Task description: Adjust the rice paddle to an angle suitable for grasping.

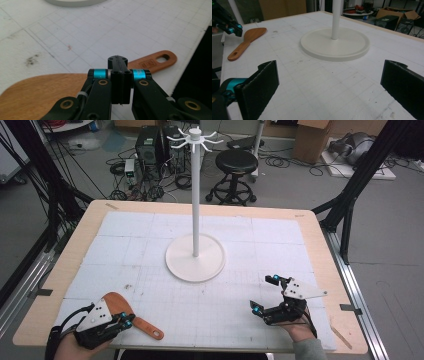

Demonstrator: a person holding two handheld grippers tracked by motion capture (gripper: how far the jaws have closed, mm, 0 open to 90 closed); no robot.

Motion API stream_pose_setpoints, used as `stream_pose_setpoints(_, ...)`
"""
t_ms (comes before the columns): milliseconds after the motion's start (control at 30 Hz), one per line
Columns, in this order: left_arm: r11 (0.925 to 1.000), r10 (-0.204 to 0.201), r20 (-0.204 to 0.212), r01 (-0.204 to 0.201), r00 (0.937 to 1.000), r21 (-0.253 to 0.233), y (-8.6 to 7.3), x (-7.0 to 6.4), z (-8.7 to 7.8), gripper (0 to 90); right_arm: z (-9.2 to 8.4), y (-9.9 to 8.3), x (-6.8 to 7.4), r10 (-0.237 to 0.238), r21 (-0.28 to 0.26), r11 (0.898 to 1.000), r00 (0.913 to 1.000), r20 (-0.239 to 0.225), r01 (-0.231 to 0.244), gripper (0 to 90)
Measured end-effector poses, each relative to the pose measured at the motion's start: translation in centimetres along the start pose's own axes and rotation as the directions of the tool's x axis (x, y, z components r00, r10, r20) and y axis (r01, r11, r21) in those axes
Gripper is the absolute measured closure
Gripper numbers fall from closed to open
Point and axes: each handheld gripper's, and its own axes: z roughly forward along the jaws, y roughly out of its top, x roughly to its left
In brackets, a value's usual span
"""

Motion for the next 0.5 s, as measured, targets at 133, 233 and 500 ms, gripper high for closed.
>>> stream_pose_setpoints(133,0.9998,0.011,0.017,-0.011,0.9998,0.019,-0.3,-0.5,0.1,89.9,0.0,0.0,0.0,-0.004,0.002,1.000,1.0000,-0.001,0.004,0.2)
stream_pose_setpoints(233,0.9990,0.018,0.029,-0.019,0.9994,0.041,-0.4,-0.7,0.4,89.9,0.0,0.0,0.1,-0.004,0.004,1.000,1.0000,0.000,0.004,0.2)
stream_pose_setpoints(500,0.9951,0.035,0.069,-0.041,0.9970,0.090,-0.7,-0.9,1.3,89.9,0.0,0.0,0.0,-0.010,0.005,1.000,0.9999,-0.003,0.010,0.2)
